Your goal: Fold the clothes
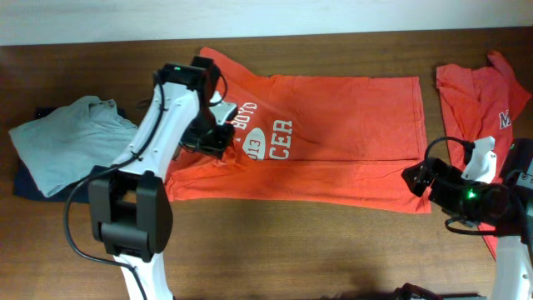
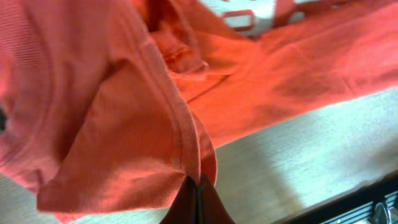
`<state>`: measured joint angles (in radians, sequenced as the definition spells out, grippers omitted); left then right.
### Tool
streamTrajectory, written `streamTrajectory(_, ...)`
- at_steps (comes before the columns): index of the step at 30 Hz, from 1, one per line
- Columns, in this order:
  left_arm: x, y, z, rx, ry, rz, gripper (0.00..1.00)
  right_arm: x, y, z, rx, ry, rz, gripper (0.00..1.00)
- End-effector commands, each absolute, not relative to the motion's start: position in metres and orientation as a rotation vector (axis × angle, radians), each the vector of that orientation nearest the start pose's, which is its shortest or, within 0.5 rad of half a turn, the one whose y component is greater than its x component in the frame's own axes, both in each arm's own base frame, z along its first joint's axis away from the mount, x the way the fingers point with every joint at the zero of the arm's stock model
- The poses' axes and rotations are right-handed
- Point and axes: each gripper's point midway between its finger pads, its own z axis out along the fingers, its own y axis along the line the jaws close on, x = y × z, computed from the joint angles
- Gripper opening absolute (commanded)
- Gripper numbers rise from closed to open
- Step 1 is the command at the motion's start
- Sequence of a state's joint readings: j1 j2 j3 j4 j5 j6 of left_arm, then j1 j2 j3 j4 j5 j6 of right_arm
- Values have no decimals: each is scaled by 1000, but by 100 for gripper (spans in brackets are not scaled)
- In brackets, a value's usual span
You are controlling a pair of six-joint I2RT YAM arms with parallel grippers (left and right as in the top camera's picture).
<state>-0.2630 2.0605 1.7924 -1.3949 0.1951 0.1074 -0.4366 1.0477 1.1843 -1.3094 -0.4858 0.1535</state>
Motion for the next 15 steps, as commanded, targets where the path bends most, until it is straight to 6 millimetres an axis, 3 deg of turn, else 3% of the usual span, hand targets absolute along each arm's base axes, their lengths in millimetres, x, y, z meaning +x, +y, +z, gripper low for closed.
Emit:
streamTrajectory(1, 346, -138, 101, 618, 3178, -278, 0, 224, -18, 227, 626, 2556, 545, 96)
streamTrajectory(10, 316, -134, 70, 669, 3280, -231, 0, 224, -18, 227, 627, 2556, 545, 96)
streamTrajectory(15, 310, -139, 62, 646, 3299, -255, 1, 224, -18, 227, 626, 2555, 545, 96)
